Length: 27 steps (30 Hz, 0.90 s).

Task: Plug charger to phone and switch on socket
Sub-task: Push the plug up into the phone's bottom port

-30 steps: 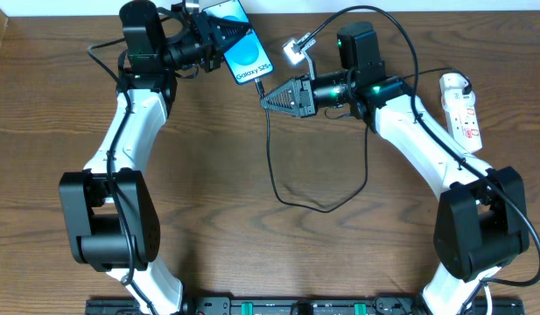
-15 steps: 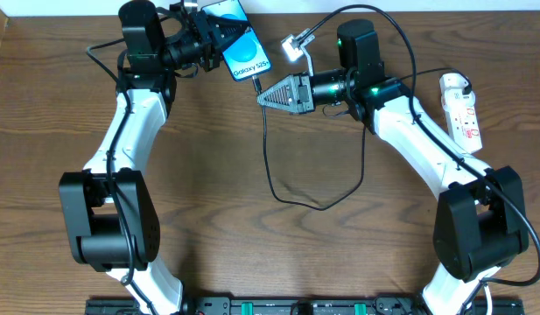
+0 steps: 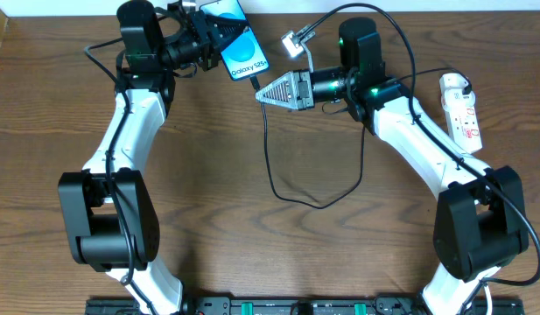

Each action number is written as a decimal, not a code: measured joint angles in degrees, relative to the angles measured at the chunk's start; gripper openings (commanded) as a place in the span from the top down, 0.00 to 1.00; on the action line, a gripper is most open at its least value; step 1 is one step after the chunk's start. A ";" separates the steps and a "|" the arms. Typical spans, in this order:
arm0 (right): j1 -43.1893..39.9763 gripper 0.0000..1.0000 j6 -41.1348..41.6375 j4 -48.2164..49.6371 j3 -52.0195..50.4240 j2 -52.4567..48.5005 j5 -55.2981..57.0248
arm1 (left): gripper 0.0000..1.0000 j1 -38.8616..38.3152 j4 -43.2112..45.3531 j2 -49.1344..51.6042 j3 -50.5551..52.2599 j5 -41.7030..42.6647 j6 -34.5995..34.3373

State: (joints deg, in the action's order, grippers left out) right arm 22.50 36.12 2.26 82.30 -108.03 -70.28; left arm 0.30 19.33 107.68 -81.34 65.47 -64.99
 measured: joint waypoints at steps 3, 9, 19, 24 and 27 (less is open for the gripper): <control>0.00 0.99 1.07 0.81 0.00 0.00 0.04 | 0.93 0.00 0.07 0.00 -0.02 -0.04 0.39; 0.02 0.99 2.14 0.96 0.00 0.00 0.63 | 0.93 0.02 0.15 0.00 -0.02 -0.15 0.50; 0.02 0.99 2.29 0.96 0.00 0.00 1.88 | 0.93 0.02 0.17 0.00 -0.02 -0.70 0.52; 0.02 0.99 2.47 1.22 -0.02 0.00 2.45 | 0.93 0.02 0.17 0.00 -0.02 -0.96 0.52; 0.02 0.99 2.51 1.42 -0.02 0.00 2.97 | 0.93 0.02 0.17 0.00 0.00 -0.94 0.55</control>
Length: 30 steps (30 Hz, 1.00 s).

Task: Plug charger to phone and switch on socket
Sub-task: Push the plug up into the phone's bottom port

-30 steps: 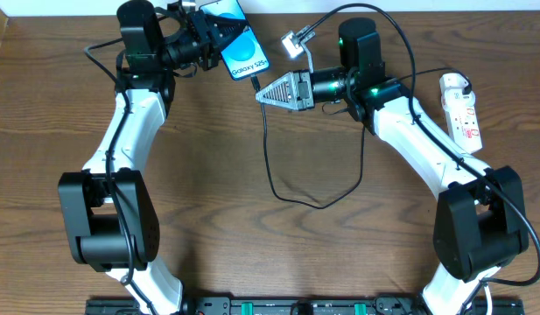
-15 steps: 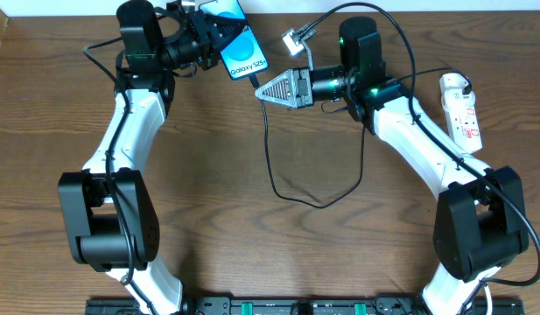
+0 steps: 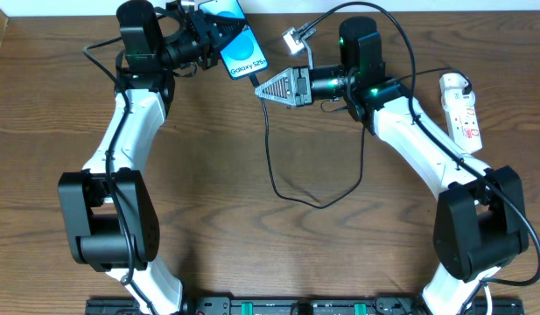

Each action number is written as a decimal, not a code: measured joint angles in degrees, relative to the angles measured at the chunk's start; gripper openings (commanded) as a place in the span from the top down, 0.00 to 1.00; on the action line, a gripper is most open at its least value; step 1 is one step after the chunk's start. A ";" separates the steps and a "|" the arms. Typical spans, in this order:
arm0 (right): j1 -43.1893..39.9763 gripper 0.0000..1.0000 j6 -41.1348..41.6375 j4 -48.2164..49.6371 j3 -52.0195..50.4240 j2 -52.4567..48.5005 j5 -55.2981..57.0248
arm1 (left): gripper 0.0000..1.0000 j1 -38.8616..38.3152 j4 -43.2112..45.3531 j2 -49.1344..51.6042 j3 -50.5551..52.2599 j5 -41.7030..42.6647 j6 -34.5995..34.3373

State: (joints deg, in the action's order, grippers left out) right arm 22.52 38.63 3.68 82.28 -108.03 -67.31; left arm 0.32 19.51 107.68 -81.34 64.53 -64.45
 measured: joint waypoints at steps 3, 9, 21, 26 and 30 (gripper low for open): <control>0.00 0.99 0.22 0.02 0.00 0.00 0.13 | 0.93 0.00 0.02 0.00 -0.02 0.00 0.00; 0.00 0.99 0.42 0.17 0.00 0.00 0.20 | 0.93 0.00 0.02 0.00 -0.02 0.00 -0.02; 0.00 0.99 0.46 0.22 -0.02 0.00 0.13 | 0.93 -0.24 0.02 0.00 -0.02 -0.07 0.00; 0.00 0.99 0.66 0.20 -0.02 0.00 0.13 | 0.93 -0.33 0.02 0.00 -0.02 -0.09 0.00; 0.00 0.97 0.79 -1.88 -0.02 0.00 0.28 | 0.93 -0.48 -0.07 0.00 0.00 0.09 0.15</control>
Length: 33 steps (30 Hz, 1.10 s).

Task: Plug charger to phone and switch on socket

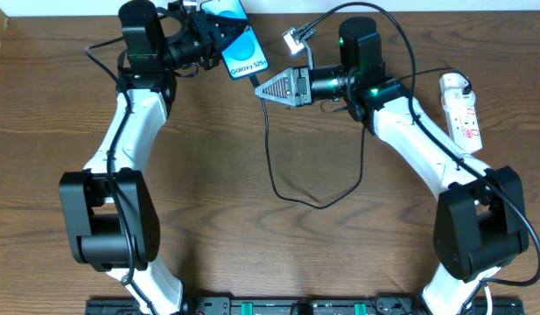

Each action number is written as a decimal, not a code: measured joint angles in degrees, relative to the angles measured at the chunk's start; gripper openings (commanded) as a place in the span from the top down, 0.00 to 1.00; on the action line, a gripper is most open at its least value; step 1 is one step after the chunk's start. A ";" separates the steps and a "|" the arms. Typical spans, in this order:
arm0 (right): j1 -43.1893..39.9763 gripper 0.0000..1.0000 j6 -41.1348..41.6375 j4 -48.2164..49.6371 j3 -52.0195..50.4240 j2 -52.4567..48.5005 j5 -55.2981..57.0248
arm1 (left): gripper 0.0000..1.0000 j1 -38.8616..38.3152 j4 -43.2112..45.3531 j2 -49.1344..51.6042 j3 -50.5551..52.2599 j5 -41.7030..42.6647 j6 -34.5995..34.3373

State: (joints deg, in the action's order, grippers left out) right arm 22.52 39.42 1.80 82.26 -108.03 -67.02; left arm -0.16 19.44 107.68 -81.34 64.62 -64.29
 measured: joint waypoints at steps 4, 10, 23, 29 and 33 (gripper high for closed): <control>0.00 0.93 -0.24 -4.44 0.04 0.15 0.35 | 0.92 -0.44 -0.17 0.00 0.00 1.03 0.72; -0.39 0.85 -2.01 -8.35 0.13 0.42 0.33 | 0.93 -0.70 -0.42 0.00 0.00 2.62 1.57; -8.00 0.69 -10.71 -21.77 0.28 0.42 5.86 | 0.93 -0.76 -21.70 0.00 0.37 7.08 18.18; -7.96 0.68 -14.67 -28.02 0.33 0.42 10.62 | 0.93 -0.81 -40.11 0.00 0.55 2.19 33.62; -7.96 0.67 -16.81 -30.75 0.33 0.44 13.25 | 0.93 -0.81 -50.88 0.17 0.85 -5.31 43.69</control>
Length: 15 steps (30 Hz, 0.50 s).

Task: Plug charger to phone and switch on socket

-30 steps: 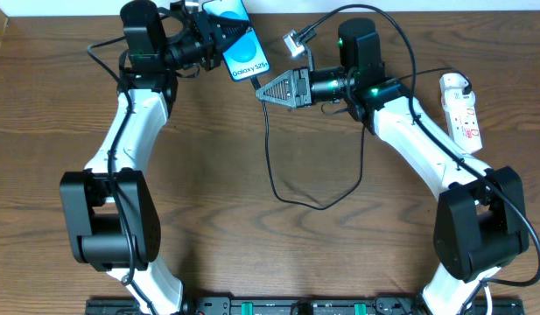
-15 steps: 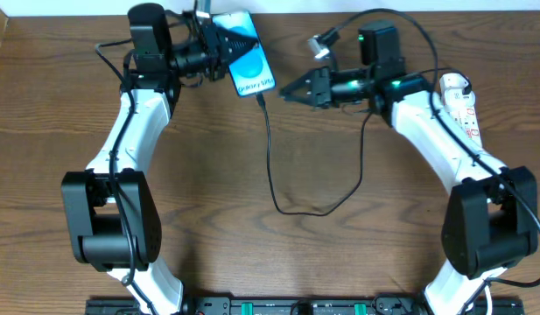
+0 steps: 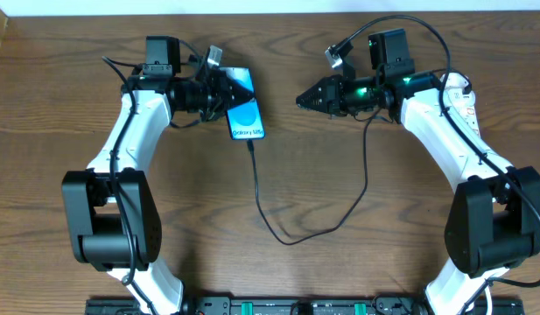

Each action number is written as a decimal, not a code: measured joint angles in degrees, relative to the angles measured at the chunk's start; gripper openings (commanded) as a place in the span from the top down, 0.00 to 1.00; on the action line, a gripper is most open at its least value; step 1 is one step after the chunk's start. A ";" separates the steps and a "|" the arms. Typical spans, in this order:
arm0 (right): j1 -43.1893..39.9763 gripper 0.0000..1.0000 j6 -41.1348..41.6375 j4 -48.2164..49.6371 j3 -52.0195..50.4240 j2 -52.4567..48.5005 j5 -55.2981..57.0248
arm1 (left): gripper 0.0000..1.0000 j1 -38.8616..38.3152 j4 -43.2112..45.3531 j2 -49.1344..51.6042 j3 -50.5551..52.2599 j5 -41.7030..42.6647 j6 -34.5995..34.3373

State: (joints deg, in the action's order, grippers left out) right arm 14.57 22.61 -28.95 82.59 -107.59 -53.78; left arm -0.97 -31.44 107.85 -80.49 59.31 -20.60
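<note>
The blue phone (image 3: 244, 115) lies screen up left of the table's middle, its top end between the fingers of my left gripper (image 3: 219, 93), which is shut on it. The black charger cable (image 3: 287, 240) is plugged into the phone's lower end and loops down over the table and back up to the right. My right gripper (image 3: 302, 101) hangs to the right of the phone, pointing at it, apart from phone and cable; its jaw opening does not show. The white power strip (image 3: 453, 86) lies at the far right, mostly hidden by my right arm.
The brown wooden table (image 3: 357, 262) has its back edge close behind both grippers. My right arm's own wiring (image 3: 340, 48) arches above its wrist. The arms' bases stand at the front left and front right.
My left gripper has brought the phone down and to the front, off the back edge. My right gripper has left the plug at the phone's end and moved off to the right.
At all three earlier moments my left gripper held the phone tilted at the table's back edge, with my right gripper's tip at the plug by the phone's lower end. Now the phone sits lower with the cable plugged in, and my right gripper is clear of it.
</note>
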 measured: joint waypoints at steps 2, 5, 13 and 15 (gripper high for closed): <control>0.00 0.67 -0.55 -0.68 0.00 -0.02 1.14 | 0.93 0.00 -1.68 0.70 0.02 -1.20 3.04; 0.00 0.67 -1.51 -1.68 0.00 -0.02 2.32 | 0.93 0.00 -2.67 4.09 0.00 -2.71 7.56; 0.00 0.68 -2.95 -5.31 0.00 0.00 4.98 | 0.93 0.00 -2.71 10.03 0.02 -4.79 10.19; 0.00 0.68 -3.02 -5.64 0.00 -0.02 5.25 | 0.93 0.04 -3.02 10.03 0.02 -5.38 10.23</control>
State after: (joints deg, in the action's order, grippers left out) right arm 14.57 19.59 -34.59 82.59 -107.61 -48.53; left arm -0.93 -34.46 117.89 -80.47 53.93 -10.37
